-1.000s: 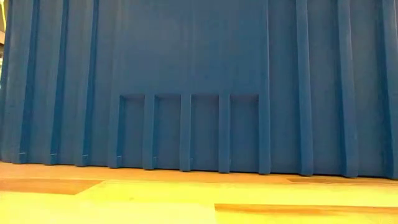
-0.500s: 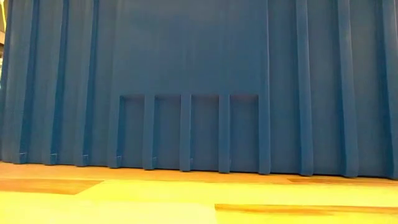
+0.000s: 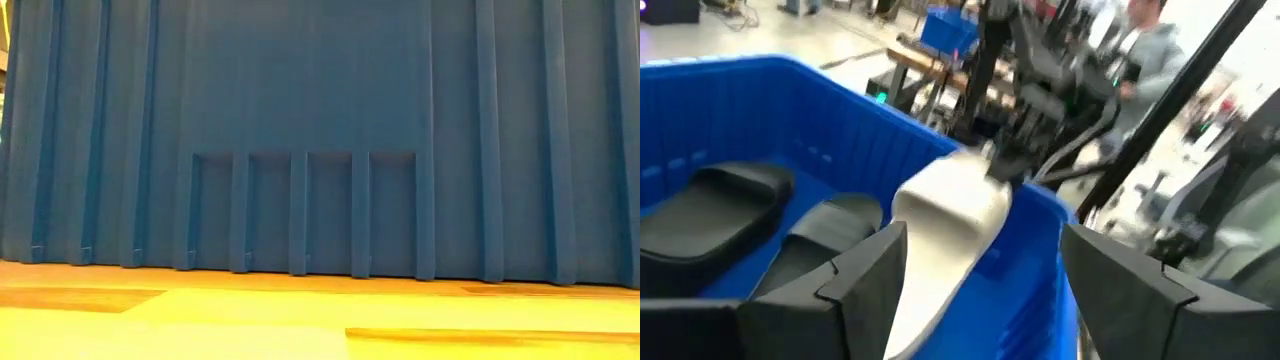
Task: Pick and place slides into bin
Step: Put the gray slide into the blue container
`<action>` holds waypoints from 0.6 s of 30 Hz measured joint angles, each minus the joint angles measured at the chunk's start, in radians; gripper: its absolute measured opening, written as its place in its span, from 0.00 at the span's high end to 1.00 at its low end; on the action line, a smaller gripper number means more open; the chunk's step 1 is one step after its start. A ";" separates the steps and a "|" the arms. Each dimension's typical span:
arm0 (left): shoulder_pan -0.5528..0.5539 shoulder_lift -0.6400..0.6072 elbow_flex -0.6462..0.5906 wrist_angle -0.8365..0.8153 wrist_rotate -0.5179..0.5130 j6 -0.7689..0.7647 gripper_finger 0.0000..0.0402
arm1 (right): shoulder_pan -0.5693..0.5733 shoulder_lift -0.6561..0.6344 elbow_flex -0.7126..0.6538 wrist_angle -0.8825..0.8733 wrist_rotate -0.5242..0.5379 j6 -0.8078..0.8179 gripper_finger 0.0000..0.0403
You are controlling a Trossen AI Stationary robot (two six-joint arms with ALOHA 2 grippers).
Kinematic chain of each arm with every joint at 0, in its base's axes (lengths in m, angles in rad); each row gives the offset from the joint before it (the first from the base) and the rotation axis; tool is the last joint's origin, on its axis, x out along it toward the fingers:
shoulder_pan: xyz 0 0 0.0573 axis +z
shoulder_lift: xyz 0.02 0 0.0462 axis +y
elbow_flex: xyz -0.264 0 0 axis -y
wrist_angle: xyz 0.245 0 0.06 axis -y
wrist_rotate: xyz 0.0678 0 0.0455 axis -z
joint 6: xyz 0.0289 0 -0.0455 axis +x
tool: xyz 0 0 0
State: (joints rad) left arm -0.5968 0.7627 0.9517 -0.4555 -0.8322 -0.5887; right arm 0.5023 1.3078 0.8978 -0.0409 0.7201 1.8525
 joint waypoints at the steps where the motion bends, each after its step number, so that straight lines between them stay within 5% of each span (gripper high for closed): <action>1: 0.000 -0.034 -0.021 0.010 -0.001 0.007 0.37 | -0.003 0.018 0.008 -0.019 0.007 0.019 1.00; 10: 0.001 -0.241 -0.131 0.011 0.028 0.059 0.37 | -0.086 0.234 0.362 -0.334 -0.133 0.018 1.00; 18: 0.001 -0.246 -0.134 0.018 0.028 0.085 0.37 | -0.145 0.401 0.628 -0.685 -0.246 0.021 1.00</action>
State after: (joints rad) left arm -0.5961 0.5167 0.8177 -0.4378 -0.8046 -0.5034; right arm 0.3569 1.7084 1.5262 -0.7263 0.4736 1.8738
